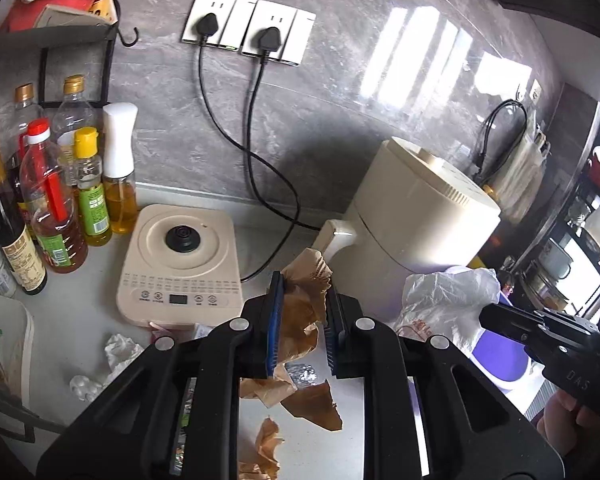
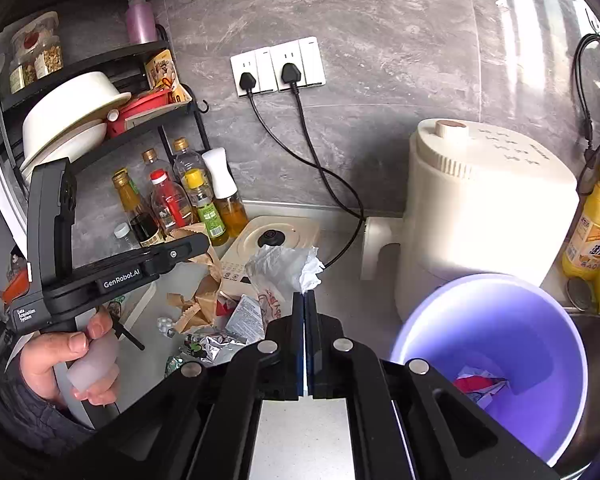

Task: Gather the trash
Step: 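Carry both held items over the purple bucket and open both tools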

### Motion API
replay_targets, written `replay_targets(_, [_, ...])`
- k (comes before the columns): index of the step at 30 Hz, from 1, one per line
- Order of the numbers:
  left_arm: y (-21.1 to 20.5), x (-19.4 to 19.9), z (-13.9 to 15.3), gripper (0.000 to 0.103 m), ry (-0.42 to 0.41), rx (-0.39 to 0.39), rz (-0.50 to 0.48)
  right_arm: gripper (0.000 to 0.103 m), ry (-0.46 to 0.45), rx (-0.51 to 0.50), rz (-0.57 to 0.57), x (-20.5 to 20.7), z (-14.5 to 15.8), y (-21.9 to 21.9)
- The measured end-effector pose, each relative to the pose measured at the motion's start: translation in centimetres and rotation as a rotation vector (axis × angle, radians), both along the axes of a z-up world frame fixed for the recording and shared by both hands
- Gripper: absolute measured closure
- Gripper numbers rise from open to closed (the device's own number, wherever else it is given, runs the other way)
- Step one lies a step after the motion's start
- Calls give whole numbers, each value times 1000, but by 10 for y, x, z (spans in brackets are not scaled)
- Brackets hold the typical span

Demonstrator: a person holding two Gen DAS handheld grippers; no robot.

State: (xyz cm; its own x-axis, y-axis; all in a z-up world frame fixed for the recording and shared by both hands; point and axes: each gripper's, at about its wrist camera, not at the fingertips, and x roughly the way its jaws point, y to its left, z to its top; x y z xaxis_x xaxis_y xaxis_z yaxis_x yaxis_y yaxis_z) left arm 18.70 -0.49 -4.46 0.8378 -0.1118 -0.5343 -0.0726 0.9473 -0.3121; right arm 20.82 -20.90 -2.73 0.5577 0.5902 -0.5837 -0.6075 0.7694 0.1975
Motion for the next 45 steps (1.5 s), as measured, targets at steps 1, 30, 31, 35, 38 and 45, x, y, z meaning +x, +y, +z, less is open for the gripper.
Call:
replay_targets(1, [-7,0,2,85,-5,3,-8,102,-4,1,-6,0,2,-6])
replay_targets(30, [-173,28,34,85,-62,35,-220,35,-24,53,-340,-4,9,-202])
replay_targets(31, [-177,30,33,85,-59,36,-226,35,-18,51,-352,-5,7,-208])
replay_targets(35, [-193,37,31,84,-51,37,-251,30,-9,51,-391,-13,2,-228])
replay_targets(38, [-206,43,29,84,-43,37,-270,29,-3,47,-416,-18,-1,-241])
replay_targets(45, [-215,47,24,22,-56,23,-221,24,18,32,-476,-28,-8,-266])
